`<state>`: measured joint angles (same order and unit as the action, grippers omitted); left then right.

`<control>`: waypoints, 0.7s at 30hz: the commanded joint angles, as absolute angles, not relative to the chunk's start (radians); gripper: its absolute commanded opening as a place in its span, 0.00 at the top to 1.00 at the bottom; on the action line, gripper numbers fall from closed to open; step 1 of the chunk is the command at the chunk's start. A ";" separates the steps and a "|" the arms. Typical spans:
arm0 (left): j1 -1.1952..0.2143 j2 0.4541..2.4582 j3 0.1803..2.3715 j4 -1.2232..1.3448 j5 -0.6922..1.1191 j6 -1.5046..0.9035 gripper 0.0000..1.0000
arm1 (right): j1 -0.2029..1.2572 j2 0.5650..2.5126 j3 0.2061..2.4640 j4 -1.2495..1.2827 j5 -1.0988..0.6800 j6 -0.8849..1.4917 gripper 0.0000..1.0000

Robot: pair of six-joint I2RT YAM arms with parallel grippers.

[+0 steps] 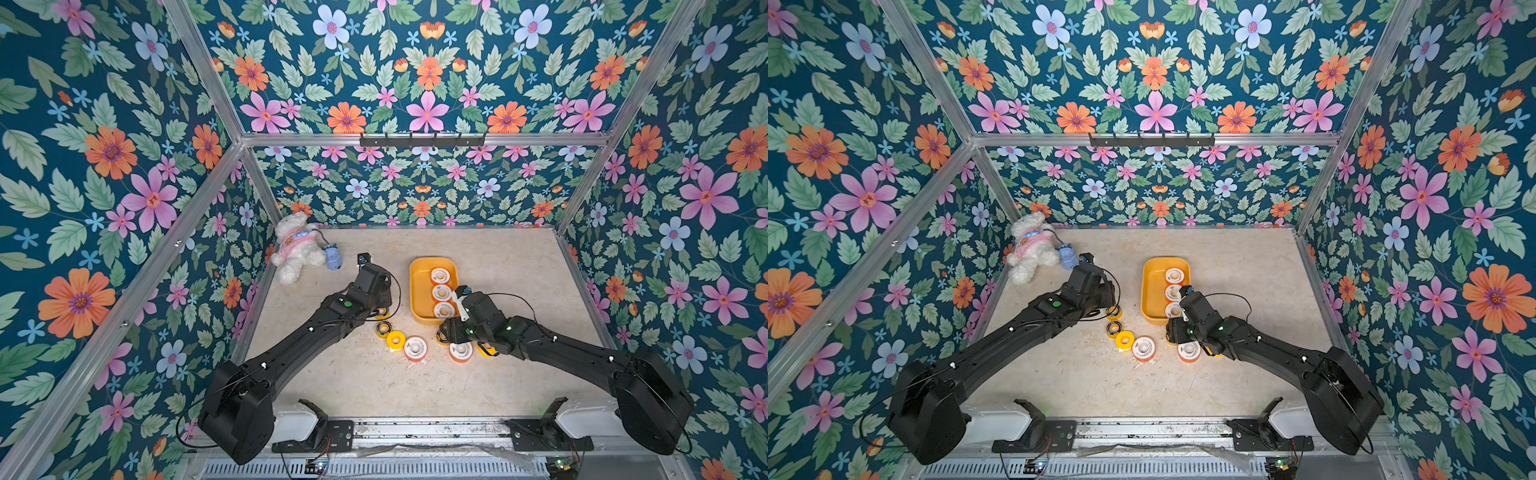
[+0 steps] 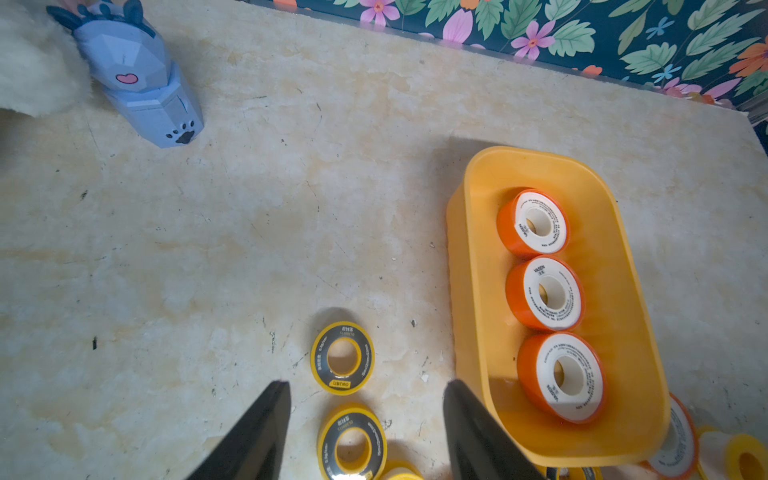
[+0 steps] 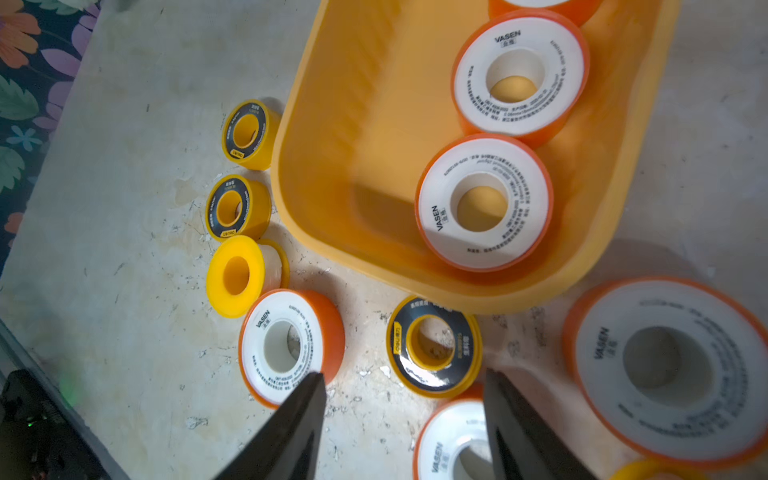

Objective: Put the sealing tape into the storage box
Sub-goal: Pick up the sealing tape at the center of the board.

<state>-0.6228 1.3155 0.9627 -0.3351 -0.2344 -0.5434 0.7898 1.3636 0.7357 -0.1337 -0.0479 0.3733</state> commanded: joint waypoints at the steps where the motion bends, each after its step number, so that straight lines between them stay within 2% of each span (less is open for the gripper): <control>1: -0.621 1.310 0.960 -0.329 -0.248 -0.548 0.35 | 0.809 1.394 0.745 -0.124 0.016 0.382 0.29; 6: -0.620 1.307 0.957 -0.333 -0.252 -0.548 0.35 | 0.842 1.463 0.785 -0.167 0.100 0.386 0.20; 9: -0.620 1.307 0.955 -0.335 -0.255 -0.548 0.35 | 0.847 1.489 0.801 -0.180 0.123 0.388 0.18; 21: -0.613 1.321 0.956 -0.334 -0.255 -0.543 0.34 | 0.864 1.613 0.869 -0.225 0.151 0.384 0.16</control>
<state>-0.6167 1.3182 0.9550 -0.3367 -0.2379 -0.5468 0.8566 1.5974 0.8558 -0.1997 0.1303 0.3836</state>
